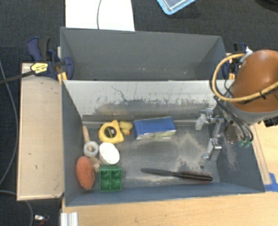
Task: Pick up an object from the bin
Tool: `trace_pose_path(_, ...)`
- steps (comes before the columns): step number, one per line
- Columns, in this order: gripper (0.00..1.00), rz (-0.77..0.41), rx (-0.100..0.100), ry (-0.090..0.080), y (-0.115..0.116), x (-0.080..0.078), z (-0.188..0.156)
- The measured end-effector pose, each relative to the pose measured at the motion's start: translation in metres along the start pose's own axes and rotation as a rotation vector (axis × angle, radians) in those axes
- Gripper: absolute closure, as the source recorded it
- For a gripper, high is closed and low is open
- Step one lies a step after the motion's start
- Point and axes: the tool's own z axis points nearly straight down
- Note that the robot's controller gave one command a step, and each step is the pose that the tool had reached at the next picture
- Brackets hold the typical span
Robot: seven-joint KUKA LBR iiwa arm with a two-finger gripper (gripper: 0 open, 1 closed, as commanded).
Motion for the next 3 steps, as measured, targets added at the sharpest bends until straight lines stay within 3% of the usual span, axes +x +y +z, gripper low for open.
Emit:
trace_pose_path(1,0.0,-0.002,0.001,-0.008,0.0,-0.002,-0.004)
trace_pose_path(2,0.0,-0.037,0.002,-0.013,0.017,0.02,0.06)
trace_pose_path(3,0.0,-0.199,0.004,-0.016,0.041,0.031,0.085)
